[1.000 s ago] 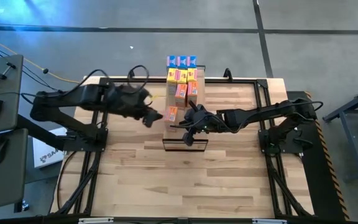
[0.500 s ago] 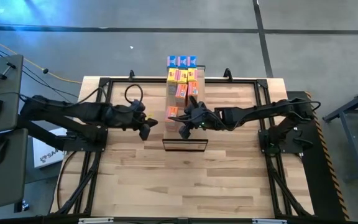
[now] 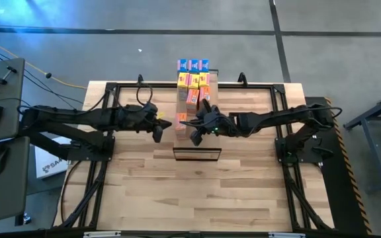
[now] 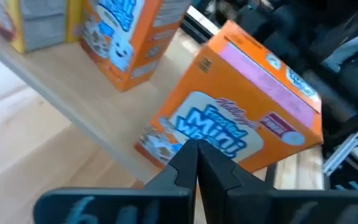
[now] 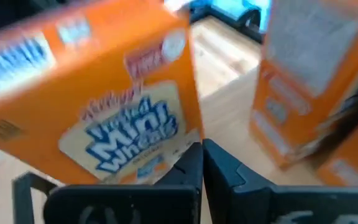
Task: Stack cereal on shelf
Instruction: Put the orange cereal box on the shelf aligned with the orange cereal boxes
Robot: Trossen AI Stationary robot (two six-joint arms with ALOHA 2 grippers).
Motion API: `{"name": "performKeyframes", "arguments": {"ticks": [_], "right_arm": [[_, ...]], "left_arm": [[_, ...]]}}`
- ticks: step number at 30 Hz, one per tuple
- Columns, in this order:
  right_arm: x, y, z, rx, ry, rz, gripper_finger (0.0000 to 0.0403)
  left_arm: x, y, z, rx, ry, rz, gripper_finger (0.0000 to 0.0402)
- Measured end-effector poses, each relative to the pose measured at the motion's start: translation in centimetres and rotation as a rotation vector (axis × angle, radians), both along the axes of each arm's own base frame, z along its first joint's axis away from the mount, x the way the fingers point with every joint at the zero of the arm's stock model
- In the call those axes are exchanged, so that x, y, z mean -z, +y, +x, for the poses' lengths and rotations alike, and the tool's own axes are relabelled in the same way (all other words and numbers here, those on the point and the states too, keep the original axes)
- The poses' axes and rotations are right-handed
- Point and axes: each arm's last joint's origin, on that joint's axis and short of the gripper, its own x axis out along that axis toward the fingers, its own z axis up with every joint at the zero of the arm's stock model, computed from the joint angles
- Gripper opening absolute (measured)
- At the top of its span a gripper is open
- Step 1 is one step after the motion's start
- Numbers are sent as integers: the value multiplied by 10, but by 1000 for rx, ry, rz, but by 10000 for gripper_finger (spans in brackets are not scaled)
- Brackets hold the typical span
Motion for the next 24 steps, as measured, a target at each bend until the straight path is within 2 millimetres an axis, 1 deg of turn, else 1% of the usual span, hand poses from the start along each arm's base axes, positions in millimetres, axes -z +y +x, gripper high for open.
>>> {"name": "performKeyframes", "arguments": {"ticks": [3,5,7,10,12,14,17,21,24], "right_arm": [[-17,7,-10,-12,13,-22,0],[-25,16,-17,-50,45,-33,0],[-32,29,-19,-124,49,-44,0],[-36,51,-18,-247,13,-33,0],[-33,64,-14,-292,-1,-29,0],[-28,71,-9,-295,-16,-36,0],[-22,71,0,-273,-40,-37,0],[-11,62,8,-234,-20,-21,0],[-10,54,11,-213,-29,-18,0]], "left_arm": [[-7,5,-6,-5,-24,36,1],[-10,8,-12,-9,-37,57,1],[-13,9,-17,-14,-54,69,1],[-11,11,-26,-24,-63,71,0],[-8,12,-29,-27,-63,71,0],[-6,12,-29,-28,-70,68,0],[1,11,-28,-26,-76,57,0],[10,11,-24,-22,-122,41,0],[15,13,-20,-27,-152,44,0]]}}
